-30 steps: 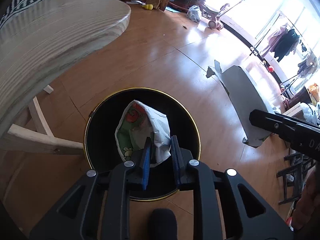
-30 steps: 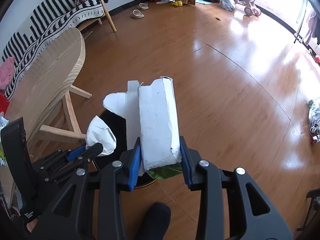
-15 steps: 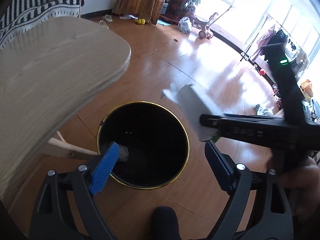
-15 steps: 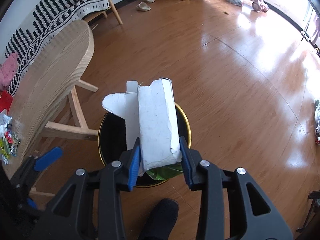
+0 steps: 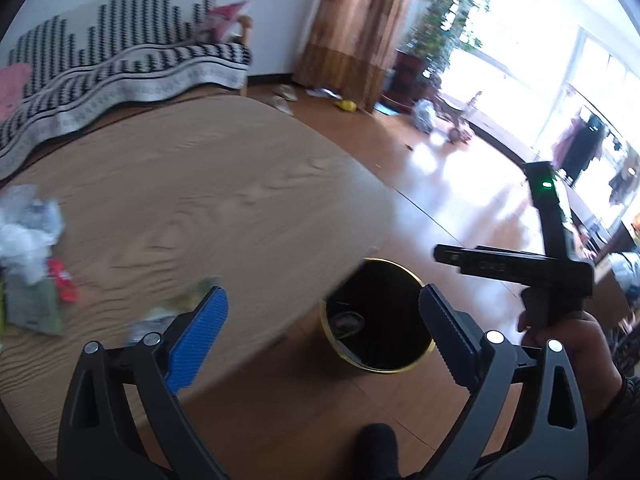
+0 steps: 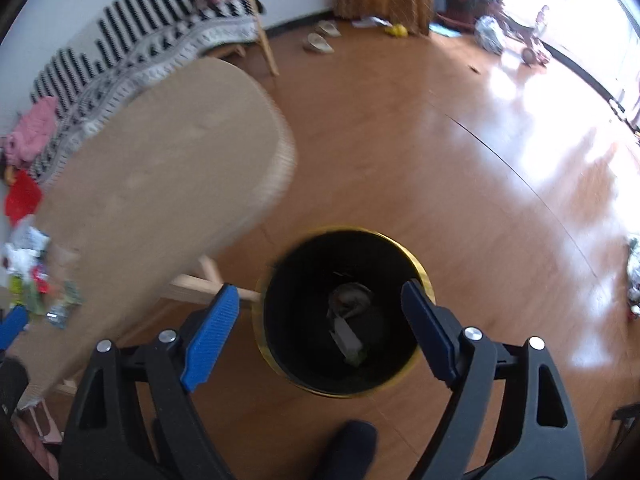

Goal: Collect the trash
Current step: 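Carry both items to the black bin and open both tools to drop them, then grasp the crumpled foil with the left tool while the right tool grasps the snack wrapper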

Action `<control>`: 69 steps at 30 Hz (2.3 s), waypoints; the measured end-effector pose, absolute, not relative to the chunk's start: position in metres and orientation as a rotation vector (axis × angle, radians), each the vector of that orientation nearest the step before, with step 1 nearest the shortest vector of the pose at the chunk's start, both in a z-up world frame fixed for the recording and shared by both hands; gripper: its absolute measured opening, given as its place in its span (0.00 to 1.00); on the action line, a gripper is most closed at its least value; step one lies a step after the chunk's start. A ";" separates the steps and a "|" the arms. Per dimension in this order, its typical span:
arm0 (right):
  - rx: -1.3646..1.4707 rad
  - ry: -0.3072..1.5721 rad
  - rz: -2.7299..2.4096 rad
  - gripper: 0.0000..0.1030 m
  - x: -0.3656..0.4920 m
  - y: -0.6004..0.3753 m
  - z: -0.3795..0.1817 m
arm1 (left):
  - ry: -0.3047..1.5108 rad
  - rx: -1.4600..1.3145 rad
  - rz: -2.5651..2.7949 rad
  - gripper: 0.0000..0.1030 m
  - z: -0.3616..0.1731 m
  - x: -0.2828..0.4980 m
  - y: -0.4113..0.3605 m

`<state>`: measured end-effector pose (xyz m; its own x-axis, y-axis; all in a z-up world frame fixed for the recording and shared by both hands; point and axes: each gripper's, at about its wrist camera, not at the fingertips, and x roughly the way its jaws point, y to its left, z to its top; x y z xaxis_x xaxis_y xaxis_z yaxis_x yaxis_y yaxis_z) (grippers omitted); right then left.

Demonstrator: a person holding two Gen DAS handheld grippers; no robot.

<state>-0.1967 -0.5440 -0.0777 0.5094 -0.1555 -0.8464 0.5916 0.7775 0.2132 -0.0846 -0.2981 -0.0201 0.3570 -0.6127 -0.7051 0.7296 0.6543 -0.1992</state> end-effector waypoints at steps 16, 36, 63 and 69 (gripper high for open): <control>0.293 0.942 -0.064 0.83 -0.037 -0.328 -0.041 | 0.869 -0.006 -0.257 0.92 -0.023 0.032 -0.046; 0.216 1.010 -0.086 0.84 -0.020 -0.308 -0.069 | 0.932 -0.035 -0.050 0.75 -0.087 0.102 0.017; 0.258 1.102 -0.105 0.15 -0.026 -0.326 -0.092 | 0.884 -0.072 -0.291 0.31 -0.022 0.032 -0.069; 0.275 1.003 -0.164 0.15 -0.065 -0.367 -0.064 | 0.890 0.018 -0.470 0.31 -0.025 -0.003 -0.156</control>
<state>-0.0654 -0.3670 -0.0642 0.5293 -0.0092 -0.8484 0.2608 0.9533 0.1523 -0.0030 -0.1556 -0.0250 0.5354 -0.3868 -0.7509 0.4018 0.8986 -0.1764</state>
